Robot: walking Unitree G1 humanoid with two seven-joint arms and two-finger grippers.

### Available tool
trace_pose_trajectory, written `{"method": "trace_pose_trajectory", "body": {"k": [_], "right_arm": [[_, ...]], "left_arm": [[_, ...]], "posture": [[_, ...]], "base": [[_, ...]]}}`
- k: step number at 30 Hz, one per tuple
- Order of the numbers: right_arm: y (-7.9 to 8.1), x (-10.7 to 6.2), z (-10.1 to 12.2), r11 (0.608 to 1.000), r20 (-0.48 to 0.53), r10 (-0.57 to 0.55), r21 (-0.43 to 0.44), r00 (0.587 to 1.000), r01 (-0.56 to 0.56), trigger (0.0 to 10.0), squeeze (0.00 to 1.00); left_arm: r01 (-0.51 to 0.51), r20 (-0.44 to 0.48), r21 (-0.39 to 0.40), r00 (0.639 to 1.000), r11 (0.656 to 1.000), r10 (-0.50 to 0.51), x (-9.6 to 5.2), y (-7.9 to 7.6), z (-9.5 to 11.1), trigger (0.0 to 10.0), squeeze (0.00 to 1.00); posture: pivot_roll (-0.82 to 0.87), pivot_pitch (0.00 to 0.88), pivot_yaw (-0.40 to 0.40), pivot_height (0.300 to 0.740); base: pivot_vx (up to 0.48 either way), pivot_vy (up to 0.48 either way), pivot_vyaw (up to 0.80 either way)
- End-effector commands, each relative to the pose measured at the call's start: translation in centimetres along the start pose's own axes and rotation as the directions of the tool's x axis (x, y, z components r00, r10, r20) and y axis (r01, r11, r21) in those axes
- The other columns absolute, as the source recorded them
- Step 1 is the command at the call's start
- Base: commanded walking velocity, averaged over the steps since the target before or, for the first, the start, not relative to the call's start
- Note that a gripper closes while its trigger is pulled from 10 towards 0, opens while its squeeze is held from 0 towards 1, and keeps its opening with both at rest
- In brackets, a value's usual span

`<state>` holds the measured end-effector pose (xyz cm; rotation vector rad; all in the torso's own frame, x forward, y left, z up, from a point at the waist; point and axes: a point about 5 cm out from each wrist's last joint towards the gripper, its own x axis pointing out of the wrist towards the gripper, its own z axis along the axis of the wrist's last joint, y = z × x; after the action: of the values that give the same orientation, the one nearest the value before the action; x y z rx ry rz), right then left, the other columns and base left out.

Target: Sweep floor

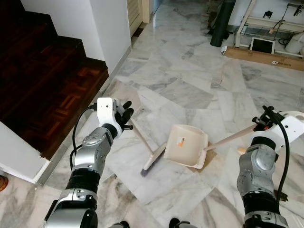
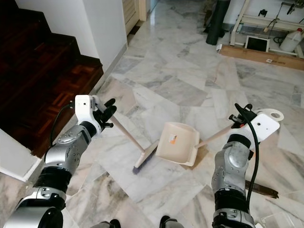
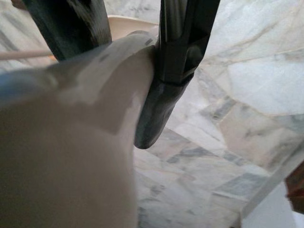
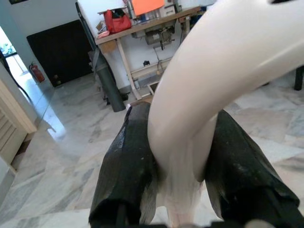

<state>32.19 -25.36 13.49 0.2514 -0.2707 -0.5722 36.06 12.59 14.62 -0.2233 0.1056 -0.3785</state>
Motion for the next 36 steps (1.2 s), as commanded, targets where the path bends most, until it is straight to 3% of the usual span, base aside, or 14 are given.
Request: {"method": "trace_pose_trajectory", "body": {"k": [1,8,12,21,30,34,36], "right_arm": [[1.8,-0.5,-0.6,0.997,-0.046,0.035,0.075,0.998,-0.031,10.0,0.00],[1.9,-0.5,-0.7,0.997,-0.049,0.038,0.076,0.998,-0.034,10.0,0.00],[1.9,-0.5,-0.7,0.997,-0.048,0.038,0.076,0.998,-0.034,10.0,0.00],[1.9,-0.5,-0.7,0.997,-0.048,0.038,0.076,0.998,-0.034,10.0,0.00],[2.0,-0.5,-0.7,0.997,-0.049,0.038,0.075,0.998,-0.034,10.0,0.00],[2.0,-0.5,-0.8,0.997,-0.050,0.039,0.075,0.998,-0.035,10.0,0.00],[2.0,-0.5,-0.7,0.996,-0.047,0.040,0.076,0.998,-0.036,10.0,0.00]], "left_arm": [[0.327,0.129,-0.142,0.942,0.934,-0.310,0.7,-4.7,1.4,10.0,0.00],[0.441,0.099,-0.136,0.897,0.887,-0.431,0.0,-6.1,1.0,10.0,0.00],[0.533,0.074,-0.134,0.846,0.836,-0.528,-0.7,-7.1,0.8,10.0,0.00],[0.610,0.084,-0.148,0.792,0.778,-0.605,-1.5,-7.9,1.1,10.0,0.00],[0.647,0.103,-0.163,0.762,0.745,-0.639,-2.1,-8.3,1.5,10.0,0.00],[0.622,0.102,-0.140,0.783,0.771,-0.613,-1.9,-7.9,1.6,10.0,0.00],[0.571,0.100,-0.110,0.821,0.813,-0.563,-1.6,-7.2,1.8,10.0,0.00]], "posture": [[-0.04,0.146,0.007,0.740],[-0.04,0.147,0.006,0.740],[-0.04,0.146,0.005,0.740],[-0.04,0.145,0.005,0.740],[-0.04,0.143,0.006,0.740],[-0.04,0.142,0.006,0.740],[-0.04,0.141,0.007,0.740]], "base": [[0.000,0.000,0.00],[0.000,0.000,0.00],[0.000,0.000,0.00],[0.000,0.000,0.00],[0.000,0.000,0.00],[0.000,0.000,0.00],[0.000,0.000,0.00]]}}
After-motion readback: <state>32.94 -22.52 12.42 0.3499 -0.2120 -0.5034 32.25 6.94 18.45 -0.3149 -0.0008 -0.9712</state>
